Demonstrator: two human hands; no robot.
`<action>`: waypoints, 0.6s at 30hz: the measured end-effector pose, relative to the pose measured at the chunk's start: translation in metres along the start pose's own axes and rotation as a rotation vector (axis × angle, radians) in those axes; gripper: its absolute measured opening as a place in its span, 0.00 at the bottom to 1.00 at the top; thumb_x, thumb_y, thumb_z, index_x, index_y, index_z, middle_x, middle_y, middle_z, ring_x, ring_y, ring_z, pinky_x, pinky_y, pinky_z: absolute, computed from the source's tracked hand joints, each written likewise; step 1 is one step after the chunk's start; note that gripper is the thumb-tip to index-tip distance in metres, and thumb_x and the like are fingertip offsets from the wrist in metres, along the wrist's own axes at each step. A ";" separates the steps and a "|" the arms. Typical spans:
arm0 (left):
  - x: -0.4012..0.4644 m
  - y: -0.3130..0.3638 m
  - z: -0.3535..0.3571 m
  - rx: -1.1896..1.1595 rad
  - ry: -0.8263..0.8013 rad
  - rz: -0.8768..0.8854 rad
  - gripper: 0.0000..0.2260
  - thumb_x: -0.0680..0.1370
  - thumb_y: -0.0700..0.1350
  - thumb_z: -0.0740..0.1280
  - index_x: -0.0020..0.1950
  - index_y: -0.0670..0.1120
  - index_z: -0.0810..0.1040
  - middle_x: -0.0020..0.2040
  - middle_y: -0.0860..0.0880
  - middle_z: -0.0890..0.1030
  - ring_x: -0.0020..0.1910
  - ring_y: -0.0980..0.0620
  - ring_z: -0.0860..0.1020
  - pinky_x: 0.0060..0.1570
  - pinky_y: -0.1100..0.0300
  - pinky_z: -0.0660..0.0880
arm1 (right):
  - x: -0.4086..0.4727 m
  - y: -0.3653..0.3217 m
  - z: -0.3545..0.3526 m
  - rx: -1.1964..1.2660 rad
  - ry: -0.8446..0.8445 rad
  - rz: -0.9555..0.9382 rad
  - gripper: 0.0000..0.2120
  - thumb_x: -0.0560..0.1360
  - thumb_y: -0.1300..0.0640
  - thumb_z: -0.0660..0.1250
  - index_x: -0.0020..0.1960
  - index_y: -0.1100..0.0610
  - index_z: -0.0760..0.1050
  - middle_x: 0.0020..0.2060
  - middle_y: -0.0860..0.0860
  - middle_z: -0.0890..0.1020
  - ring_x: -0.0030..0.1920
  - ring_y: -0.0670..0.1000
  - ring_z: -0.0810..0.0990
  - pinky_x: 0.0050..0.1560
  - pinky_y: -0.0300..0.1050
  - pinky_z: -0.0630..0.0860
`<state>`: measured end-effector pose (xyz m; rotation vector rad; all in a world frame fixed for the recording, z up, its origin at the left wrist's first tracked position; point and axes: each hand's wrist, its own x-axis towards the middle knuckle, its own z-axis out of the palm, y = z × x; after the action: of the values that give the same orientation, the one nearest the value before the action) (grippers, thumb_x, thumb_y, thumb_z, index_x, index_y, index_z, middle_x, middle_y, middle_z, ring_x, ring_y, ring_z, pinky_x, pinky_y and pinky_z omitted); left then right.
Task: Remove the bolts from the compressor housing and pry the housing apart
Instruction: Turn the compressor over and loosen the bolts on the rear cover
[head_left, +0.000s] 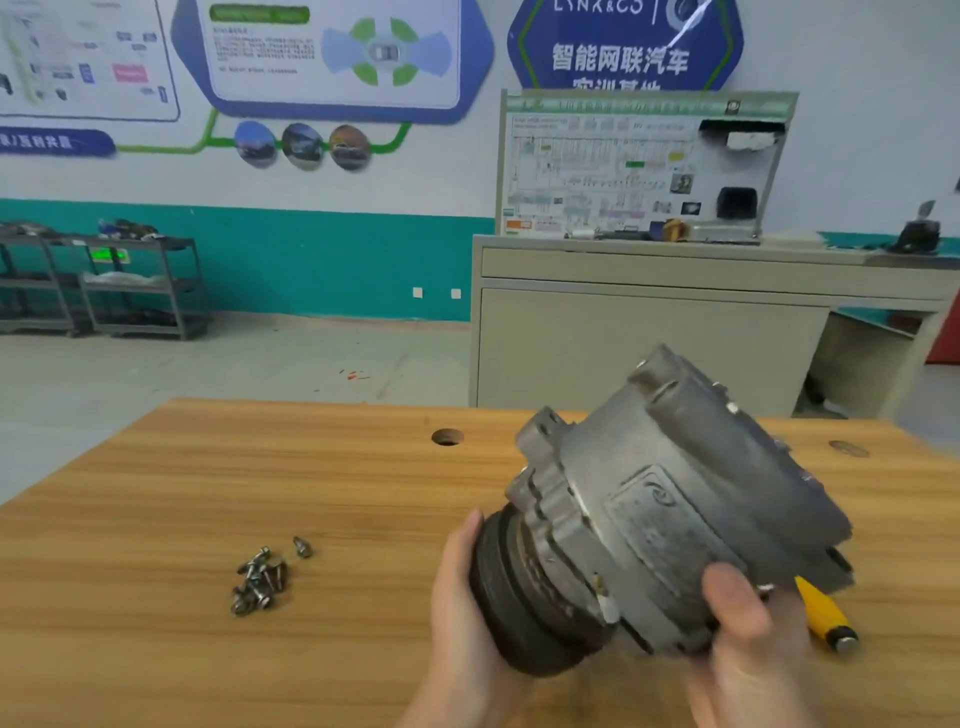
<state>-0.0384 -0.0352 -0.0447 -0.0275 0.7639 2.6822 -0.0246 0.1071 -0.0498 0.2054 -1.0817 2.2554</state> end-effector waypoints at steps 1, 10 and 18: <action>0.004 -0.002 -0.004 -0.005 0.003 -0.019 0.23 0.75 0.58 0.61 0.52 0.42 0.87 0.56 0.38 0.84 0.52 0.36 0.83 0.55 0.42 0.78 | 0.002 -0.001 0.001 -0.075 -0.021 -0.026 0.28 0.57 0.68 0.65 0.50 0.43 0.84 0.42 0.48 0.85 0.48 0.53 0.83 0.42 0.52 0.81; 0.031 -0.012 -0.037 0.079 0.277 0.117 0.23 0.80 0.55 0.59 0.54 0.38 0.85 0.55 0.37 0.84 0.54 0.37 0.83 0.60 0.46 0.74 | 0.009 0.022 -0.004 -0.197 -0.053 0.170 0.31 0.50 0.45 0.80 0.53 0.47 0.83 0.54 0.53 0.84 0.57 0.56 0.82 0.58 0.64 0.76; 0.029 -0.008 -0.038 0.980 0.363 0.421 0.20 0.86 0.50 0.50 0.76 0.52 0.67 0.74 0.56 0.69 0.72 0.62 0.64 0.70 0.65 0.58 | 0.013 0.025 -0.013 -0.167 0.034 0.201 0.44 0.47 0.40 0.80 0.61 0.53 0.76 0.55 0.51 0.84 0.57 0.54 0.82 0.53 0.52 0.80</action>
<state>-0.0654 -0.0388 -0.0842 -0.1185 2.3220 2.3515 -0.0485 0.1113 -0.0697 -0.0126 -1.3162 2.3180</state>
